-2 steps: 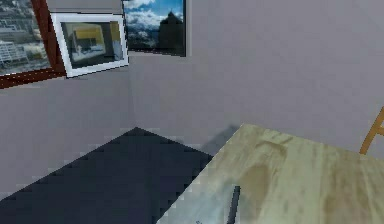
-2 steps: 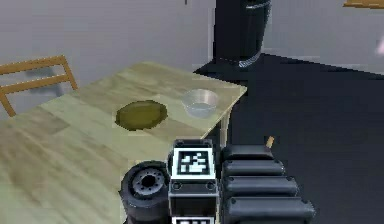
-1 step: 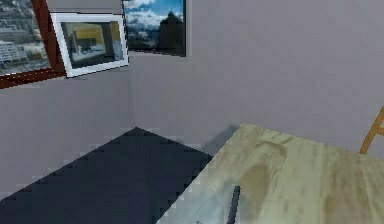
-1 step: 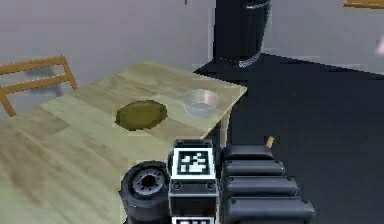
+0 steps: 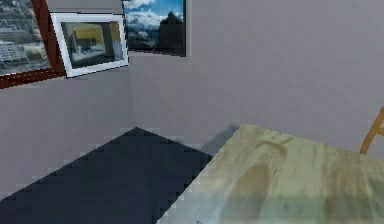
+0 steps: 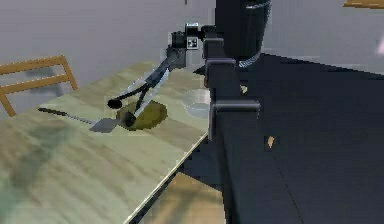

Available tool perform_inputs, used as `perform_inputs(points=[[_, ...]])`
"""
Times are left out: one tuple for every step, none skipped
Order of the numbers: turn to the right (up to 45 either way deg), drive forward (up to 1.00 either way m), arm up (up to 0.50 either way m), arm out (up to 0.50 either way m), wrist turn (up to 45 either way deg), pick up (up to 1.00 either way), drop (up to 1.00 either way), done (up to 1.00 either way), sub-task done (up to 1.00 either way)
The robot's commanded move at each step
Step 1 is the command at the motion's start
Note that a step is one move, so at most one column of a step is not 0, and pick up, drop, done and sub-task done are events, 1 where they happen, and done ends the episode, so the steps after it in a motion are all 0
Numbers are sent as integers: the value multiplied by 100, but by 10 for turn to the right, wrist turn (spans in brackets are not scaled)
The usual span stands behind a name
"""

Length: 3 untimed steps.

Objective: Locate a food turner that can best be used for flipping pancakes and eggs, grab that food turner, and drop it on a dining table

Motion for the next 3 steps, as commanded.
perform_inputs(points=[[0, 0, 0, 0, 390, 0, 0, 0, 0], [0, 0, -32, 0, 0, 0, 0, 0, 0], [0, 0, 0, 0, 0, 0, 100, 0, 0]])
